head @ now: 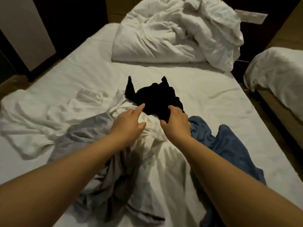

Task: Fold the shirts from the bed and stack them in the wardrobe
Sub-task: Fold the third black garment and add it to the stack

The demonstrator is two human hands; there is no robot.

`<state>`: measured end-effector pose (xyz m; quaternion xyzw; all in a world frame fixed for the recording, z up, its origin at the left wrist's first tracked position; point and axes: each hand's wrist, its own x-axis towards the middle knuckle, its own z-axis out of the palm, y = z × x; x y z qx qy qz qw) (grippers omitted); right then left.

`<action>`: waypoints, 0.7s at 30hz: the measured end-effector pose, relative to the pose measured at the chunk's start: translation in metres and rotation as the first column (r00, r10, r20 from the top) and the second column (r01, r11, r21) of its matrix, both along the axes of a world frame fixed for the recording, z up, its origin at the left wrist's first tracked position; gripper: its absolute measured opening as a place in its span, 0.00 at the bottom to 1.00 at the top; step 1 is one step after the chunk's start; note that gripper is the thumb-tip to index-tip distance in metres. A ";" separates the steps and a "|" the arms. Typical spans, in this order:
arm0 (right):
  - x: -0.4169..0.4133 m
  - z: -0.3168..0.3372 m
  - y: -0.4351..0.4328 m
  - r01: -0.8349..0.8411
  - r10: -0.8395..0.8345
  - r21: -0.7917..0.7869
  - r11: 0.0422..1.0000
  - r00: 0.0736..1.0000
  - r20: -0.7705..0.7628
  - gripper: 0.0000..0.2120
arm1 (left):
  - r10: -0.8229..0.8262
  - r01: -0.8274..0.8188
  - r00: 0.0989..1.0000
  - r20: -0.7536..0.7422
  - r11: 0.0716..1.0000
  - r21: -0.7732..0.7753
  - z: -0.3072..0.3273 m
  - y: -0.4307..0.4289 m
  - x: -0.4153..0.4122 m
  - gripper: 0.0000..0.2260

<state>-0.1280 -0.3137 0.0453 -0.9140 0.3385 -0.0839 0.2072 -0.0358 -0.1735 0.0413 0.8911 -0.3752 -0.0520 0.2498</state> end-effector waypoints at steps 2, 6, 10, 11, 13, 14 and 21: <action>0.010 -0.017 -0.021 0.039 -0.039 -0.009 0.999 0.998 -0.043 0.32 | -0.028 0.025 0.999 0.031 0.997 0.074 -0.012 -0.020 0.011 0.31; 0.030 -0.047 -0.050 0.137 -0.125 0.138 0.981 0.988 -0.092 0.43 | -0.045 0.051 0.993 -0.112 0.997 0.052 -0.040 -0.034 0.020 0.36; 0.038 -0.062 -0.063 0.182 -0.112 0.328 0.927 0.969 -0.221 0.22 | -0.056 0.057 0.958 -0.280 0.998 -0.006 -0.056 -0.032 0.014 0.41; 0.039 -0.064 -0.061 0.168 -0.100 0.310 0.936 0.970 -0.223 0.15 | -0.057 0.056 0.958 -0.282 0.998 -0.013 -0.058 -0.033 0.014 0.40; 0.036 -0.064 -0.057 0.142 -0.107 0.302 0.943 0.986 -0.129 0.10 | -0.056 0.052 0.952 -0.300 0.998 -0.023 -0.057 -0.032 0.014 0.40; 0.034 -0.062 -0.057 0.155 -0.141 0.320 0.935 0.988 -0.065 0.09 | -0.058 0.052 0.948 -0.314 0.998 -0.029 -0.055 -0.031 0.013 0.40; 0.045 -0.053 -0.078 0.045 -0.038 0.302 0.952 0.999 -0.028 0.17 | -0.103 0.095 0.957 -0.271 0.995 -0.041 -0.041 -0.013 0.007 0.41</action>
